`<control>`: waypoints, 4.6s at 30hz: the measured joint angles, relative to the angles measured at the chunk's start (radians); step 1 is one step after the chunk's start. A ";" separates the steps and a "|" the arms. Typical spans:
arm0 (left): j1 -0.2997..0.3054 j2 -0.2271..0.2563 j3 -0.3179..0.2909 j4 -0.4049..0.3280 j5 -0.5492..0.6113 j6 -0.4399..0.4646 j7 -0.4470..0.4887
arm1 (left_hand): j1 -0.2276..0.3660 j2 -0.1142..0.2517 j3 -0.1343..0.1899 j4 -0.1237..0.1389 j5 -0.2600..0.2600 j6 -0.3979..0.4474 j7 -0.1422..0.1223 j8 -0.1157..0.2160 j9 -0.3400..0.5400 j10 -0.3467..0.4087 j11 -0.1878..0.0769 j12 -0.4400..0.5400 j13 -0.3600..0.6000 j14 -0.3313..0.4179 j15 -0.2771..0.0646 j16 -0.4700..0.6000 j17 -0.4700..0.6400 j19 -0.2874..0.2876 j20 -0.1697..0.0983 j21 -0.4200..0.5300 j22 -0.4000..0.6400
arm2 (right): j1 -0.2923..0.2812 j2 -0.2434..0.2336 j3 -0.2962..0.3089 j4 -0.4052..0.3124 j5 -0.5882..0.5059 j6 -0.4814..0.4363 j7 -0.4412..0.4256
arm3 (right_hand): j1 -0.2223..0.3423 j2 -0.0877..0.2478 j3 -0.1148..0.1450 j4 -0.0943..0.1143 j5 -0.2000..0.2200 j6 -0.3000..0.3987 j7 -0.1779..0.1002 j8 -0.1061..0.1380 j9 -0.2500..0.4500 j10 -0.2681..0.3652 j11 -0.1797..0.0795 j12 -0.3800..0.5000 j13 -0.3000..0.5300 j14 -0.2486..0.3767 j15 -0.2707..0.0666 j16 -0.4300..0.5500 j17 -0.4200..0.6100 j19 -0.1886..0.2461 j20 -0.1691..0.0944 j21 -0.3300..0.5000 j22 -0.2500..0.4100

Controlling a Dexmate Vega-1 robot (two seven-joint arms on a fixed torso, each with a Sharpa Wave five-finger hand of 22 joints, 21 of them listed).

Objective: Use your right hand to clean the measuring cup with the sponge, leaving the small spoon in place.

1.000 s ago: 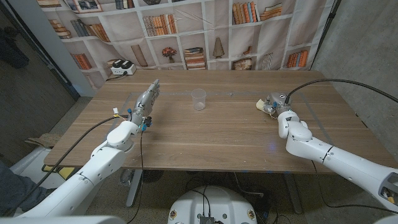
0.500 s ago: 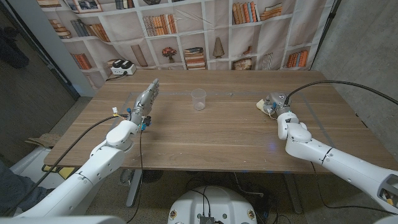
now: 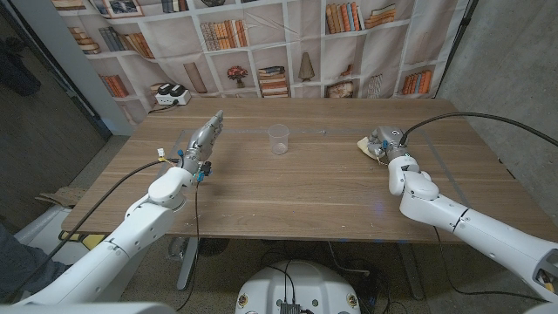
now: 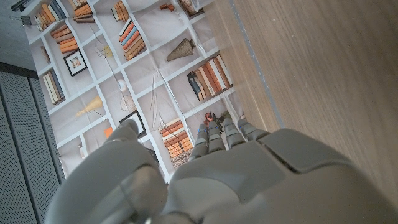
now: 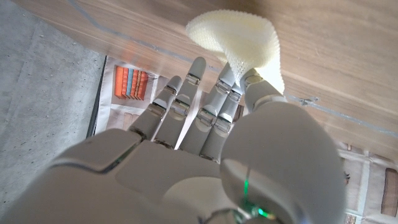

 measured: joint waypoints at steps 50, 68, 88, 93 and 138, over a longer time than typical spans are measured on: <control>-0.096 0.009 0.118 -0.042 0.451 0.135 0.248 | 0.199 -0.046 0.014 -0.128 -0.019 0.128 -0.054 0.015 0.000 0.122 -0.060 0.008 0.000 0.124 -0.049 0.004 0.000 0.046 0.011 0.004 0.000 | -0.078 0.019 0.062 -0.139 0.036 0.002 -0.087 | 0.004 0.004 0.005 0.001 -0.004 0.000 0.000 0.003 0.000 -0.013 -0.002 -0.002 0.033 0.007 -0.003 -0.008 0.003 0.000 0.022 0.000 0.000; -0.132 0.038 0.193 -0.071 0.615 0.245 0.250 | 0.214 -0.062 0.007 -0.139 -0.019 0.121 -0.053 0.012 0.000 0.112 -0.070 0.000 0.005 0.097 -0.054 0.000 0.000 0.021 0.007 -0.007 0.000 | -0.084 0.018 0.064 -0.162 0.031 0.000 -0.088 | 0.004 0.004 0.017 0.003 -0.004 0.000 0.000 0.010 0.001 -0.015 0.000 0.004 0.042 0.007 -0.003 -0.015 0.003 0.007 0.029 0.000 0.000; -0.230 0.030 0.290 0.057 0.713 0.203 0.165 | 0.224 -0.083 -0.002 -0.148 -0.010 0.137 -0.070 0.012 0.000 0.123 -0.081 0.000 0.005 0.097 -0.054 0.000 0.000 0.018 0.003 -0.007 0.000 | -0.066 0.030 0.050 -0.163 0.011 0.005 -0.066 | 0.004 0.004 0.016 0.003 -0.008 0.000 0.000 0.014 0.000 -0.017 0.002 0.003 0.052 0.009 -0.001 -0.015 0.002 0.002 0.034 0.000 0.000; -0.263 0.020 0.325 0.092 0.764 0.193 0.160 | 0.224 -0.083 -0.002 -0.147 -0.010 0.137 -0.070 0.012 0.000 0.129 -0.086 0.000 0.005 0.097 -0.054 0.000 0.000 0.018 0.003 -0.007 0.000 | -0.066 0.031 0.050 -0.165 0.011 0.003 -0.066 | 0.004 0.004 0.016 0.003 -0.008 0.000 0.000 0.014 0.000 -0.017 0.002 0.002 0.055 0.009 -0.001 -0.015 0.002 0.002 0.034 0.000 0.000; -0.382 -0.082 0.454 0.308 0.918 0.124 0.221 | 0.241 -0.090 -0.011 -0.157 0.012 0.166 -0.091 0.012 0.005 0.147 -0.110 0.000 0.005 0.101 -0.050 0.000 0.000 0.018 0.003 -0.007 0.000 | -0.055 0.033 0.045 -0.152 0.016 0.003 -0.045 | 0.006 0.001 0.017 0.003 -0.008 0.000 0.000 0.018 -0.007 -0.021 0.006 0.004 0.074 0.014 -0.007 -0.015 0.002 0.005 0.038 0.000 0.000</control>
